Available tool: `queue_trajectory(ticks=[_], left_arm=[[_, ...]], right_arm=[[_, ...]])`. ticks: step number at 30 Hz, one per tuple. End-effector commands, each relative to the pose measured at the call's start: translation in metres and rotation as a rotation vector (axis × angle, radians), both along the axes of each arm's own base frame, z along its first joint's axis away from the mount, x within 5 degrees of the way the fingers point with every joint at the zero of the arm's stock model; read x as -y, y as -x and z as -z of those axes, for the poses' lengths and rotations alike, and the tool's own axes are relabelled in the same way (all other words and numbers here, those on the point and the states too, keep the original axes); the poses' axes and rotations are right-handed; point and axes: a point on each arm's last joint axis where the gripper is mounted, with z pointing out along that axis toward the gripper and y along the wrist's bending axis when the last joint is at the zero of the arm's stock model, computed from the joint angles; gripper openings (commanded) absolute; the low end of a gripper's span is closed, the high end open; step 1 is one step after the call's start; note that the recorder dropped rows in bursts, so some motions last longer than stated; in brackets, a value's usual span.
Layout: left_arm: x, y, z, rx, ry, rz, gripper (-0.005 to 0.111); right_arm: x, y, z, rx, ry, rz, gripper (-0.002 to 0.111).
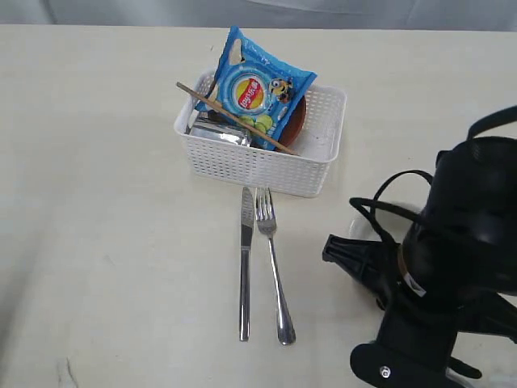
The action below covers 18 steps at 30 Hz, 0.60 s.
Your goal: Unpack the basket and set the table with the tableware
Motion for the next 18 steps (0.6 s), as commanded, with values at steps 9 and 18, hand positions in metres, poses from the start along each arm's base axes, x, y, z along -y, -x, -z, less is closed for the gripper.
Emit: queue_trajectory(ticks=[9,18], left_arm=[[0.0,0.0,0.0,0.004,0.004,0.003,0.0],[0.0,0.0,0.0,0.004,0.004,0.003,0.0]], right_arm=[[0.008,0.004,0.007,0.003,-0.016,-0.015,0.0],[0.007,0.006,0.01,0.0,-0.056,-0.009,0.0]])
